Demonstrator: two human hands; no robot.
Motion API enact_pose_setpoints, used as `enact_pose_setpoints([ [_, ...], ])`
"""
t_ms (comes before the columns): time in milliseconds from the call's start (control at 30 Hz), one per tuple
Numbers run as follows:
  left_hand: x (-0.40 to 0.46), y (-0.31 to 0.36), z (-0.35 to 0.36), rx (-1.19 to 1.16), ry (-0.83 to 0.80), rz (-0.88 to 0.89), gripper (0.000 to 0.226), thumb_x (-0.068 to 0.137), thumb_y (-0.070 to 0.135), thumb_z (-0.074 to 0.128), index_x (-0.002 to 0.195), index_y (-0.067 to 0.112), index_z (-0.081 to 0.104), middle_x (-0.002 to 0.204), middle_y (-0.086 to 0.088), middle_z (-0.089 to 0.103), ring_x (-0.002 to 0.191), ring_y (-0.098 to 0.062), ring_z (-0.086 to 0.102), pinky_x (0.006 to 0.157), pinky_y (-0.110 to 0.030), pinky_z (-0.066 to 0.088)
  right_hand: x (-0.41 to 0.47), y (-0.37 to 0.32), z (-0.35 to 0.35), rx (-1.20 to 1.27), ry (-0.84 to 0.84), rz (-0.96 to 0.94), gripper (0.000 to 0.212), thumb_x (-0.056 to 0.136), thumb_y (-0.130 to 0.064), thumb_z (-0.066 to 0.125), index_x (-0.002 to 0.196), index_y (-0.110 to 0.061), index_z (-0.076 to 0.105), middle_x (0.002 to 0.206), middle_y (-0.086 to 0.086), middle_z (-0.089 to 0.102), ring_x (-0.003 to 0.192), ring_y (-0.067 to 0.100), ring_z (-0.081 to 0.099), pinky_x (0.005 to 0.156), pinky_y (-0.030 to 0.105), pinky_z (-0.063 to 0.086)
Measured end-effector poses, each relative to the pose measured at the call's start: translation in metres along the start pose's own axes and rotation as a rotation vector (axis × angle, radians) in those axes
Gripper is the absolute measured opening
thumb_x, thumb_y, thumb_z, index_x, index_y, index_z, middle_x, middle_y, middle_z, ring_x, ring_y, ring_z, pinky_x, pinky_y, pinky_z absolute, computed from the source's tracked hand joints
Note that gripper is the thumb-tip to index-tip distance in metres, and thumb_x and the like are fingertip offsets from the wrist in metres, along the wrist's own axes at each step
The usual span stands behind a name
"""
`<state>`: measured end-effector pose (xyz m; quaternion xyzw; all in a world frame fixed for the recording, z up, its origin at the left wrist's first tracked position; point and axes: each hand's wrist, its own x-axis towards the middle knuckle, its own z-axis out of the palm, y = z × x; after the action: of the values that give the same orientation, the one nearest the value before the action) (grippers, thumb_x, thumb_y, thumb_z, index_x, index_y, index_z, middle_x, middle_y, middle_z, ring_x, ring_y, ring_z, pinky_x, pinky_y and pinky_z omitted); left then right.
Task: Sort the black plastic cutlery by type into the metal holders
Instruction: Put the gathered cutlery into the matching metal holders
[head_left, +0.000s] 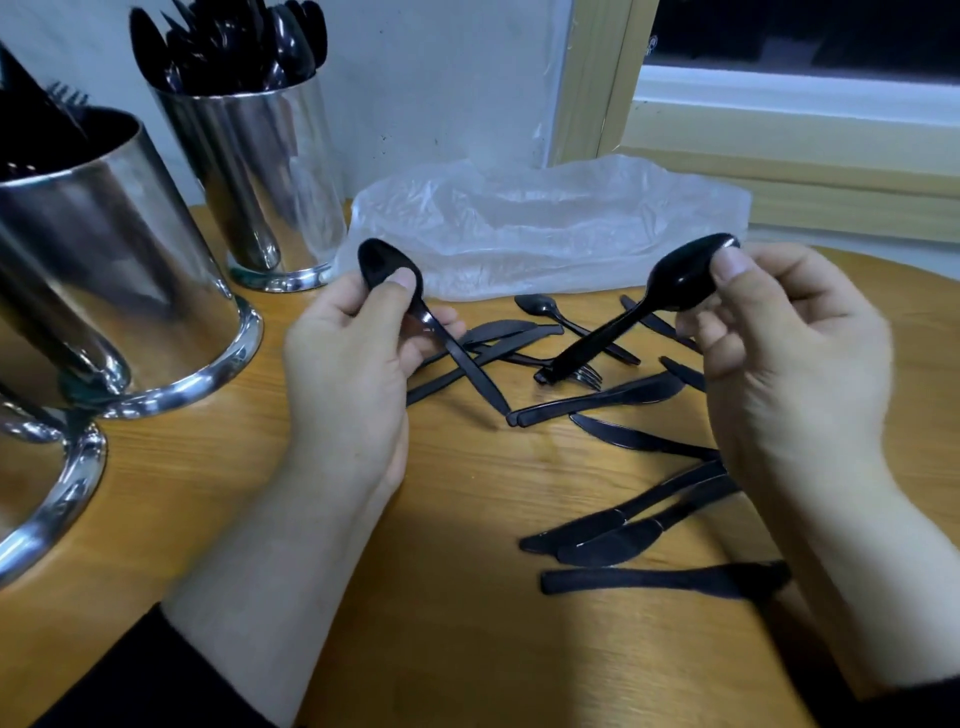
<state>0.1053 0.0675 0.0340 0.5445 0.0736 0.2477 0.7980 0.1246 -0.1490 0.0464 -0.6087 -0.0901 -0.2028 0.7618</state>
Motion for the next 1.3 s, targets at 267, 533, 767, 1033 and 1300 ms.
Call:
enact_pose_setpoints([
  [267,-0.013,-0.010,0.015,0.258,-0.178,0.084,0.029,0.111,0.025,0.043,0.126,0.041,0.062,0.067,0.007,0.039,0.057,-0.014,0.037,0.052,-0.035,0.036,-0.007,0.008,0.015,0.151,-0.020,0.338,0.011,0.087,-0.015,0.068,0.077,-0.013,0.068,0.078,0.019,0.060,0.058,0.017,0.059,0.058,0.024,0.053],
  [533,-0.021,-0.021,0.017,0.798,-0.417,0.351,0.043,0.107,0.016,0.050,0.150,0.020,0.053,0.105,0.008,0.065,0.097,-0.003,0.061,0.083,-0.018,0.048,-0.022,0.007,0.032,0.148,-0.057,0.388,0.018,0.092,-0.005,0.064,0.075,-0.007,0.062,0.070,0.017,0.060,0.062,0.020,0.067,0.070,0.029,0.060],
  [767,-0.022,-0.020,0.010,0.833,-0.515,0.155,0.056,0.103,0.053,0.031,0.155,0.035,0.043,0.065,0.020,0.061,0.069,0.002,0.059,0.065,-0.016,0.042,-0.026,0.009,0.036,0.125,-0.114,0.400,0.015,0.082,-0.019,0.071,0.082,-0.005,0.066,0.072,0.013,0.064,0.067,0.019,0.067,0.070,0.027,0.059],
  [1033,-0.003,-0.017,0.000,0.359,-0.150,-0.162,0.032,0.102,0.038,0.060,0.088,0.010,0.064,0.059,0.000,0.047,0.052,-0.019,0.042,0.049,-0.035,0.037,0.009,0.004,0.013,-0.835,-0.175,0.162,0.007,0.093,-0.030,0.070,0.093,-0.024,0.073,0.079,-0.008,0.067,0.065,-0.002,0.058,0.049,0.007,0.040],
  [1300,0.006,-0.013,-0.010,0.122,-0.124,-0.342,0.029,0.102,0.032,0.064,0.083,0.011,0.055,0.063,0.005,0.037,0.051,-0.009,0.031,0.042,-0.022,0.028,0.071,0.051,0.045,-1.461,-0.487,0.119,0.028,0.095,-0.033,0.066,0.117,-0.017,0.072,0.109,0.004,0.072,0.100,0.025,0.065,0.075,0.031,0.047],
])
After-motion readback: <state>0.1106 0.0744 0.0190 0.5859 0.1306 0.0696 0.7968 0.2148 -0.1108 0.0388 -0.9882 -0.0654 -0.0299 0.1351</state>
